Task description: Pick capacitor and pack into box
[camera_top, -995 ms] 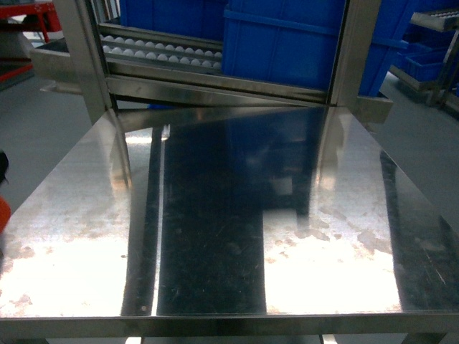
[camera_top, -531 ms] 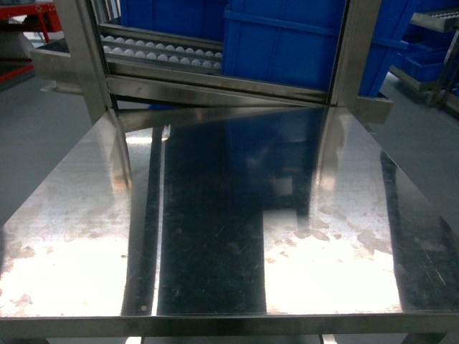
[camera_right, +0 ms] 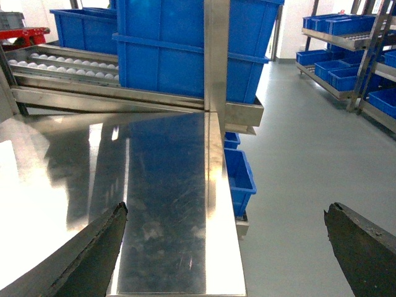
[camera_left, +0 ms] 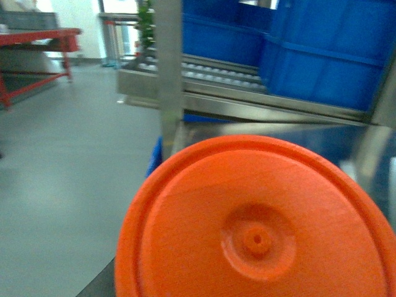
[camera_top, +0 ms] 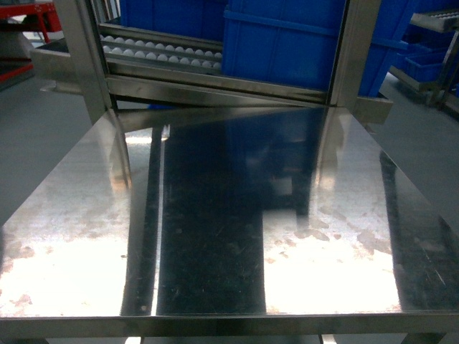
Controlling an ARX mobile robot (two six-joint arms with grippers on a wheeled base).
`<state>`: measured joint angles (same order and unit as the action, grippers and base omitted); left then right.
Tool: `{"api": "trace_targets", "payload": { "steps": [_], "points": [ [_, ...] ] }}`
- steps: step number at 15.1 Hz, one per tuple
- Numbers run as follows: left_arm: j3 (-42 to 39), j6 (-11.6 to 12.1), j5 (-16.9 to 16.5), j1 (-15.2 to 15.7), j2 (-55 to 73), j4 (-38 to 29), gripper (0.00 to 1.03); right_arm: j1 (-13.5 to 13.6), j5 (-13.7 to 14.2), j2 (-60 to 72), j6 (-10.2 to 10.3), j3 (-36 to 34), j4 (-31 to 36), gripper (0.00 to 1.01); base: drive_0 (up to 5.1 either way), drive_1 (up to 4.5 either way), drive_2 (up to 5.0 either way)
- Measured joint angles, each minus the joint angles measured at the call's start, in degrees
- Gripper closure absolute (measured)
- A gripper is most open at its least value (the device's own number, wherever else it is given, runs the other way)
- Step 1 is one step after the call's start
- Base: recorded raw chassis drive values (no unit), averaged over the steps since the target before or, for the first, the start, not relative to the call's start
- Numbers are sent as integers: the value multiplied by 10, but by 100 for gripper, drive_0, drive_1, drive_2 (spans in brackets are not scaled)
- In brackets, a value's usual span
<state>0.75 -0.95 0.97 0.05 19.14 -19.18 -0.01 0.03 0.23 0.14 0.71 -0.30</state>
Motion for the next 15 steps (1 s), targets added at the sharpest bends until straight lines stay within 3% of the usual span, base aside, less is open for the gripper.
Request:
{"api": "trace_targets", "payload": {
  "steps": [9,11,15],
  "points": [
    [0,1,-10,-2,-91,92,59,0,0,0,0,0,0,3,0,0,0],
    [0,1,-9,-2,-184,198,59,0,0,0,0,0,0,3,0,0,0],
    [0,2,-10,-1,-186,196,59,0,0,0,0,0,0,3,0,0,0]
  ]
}}
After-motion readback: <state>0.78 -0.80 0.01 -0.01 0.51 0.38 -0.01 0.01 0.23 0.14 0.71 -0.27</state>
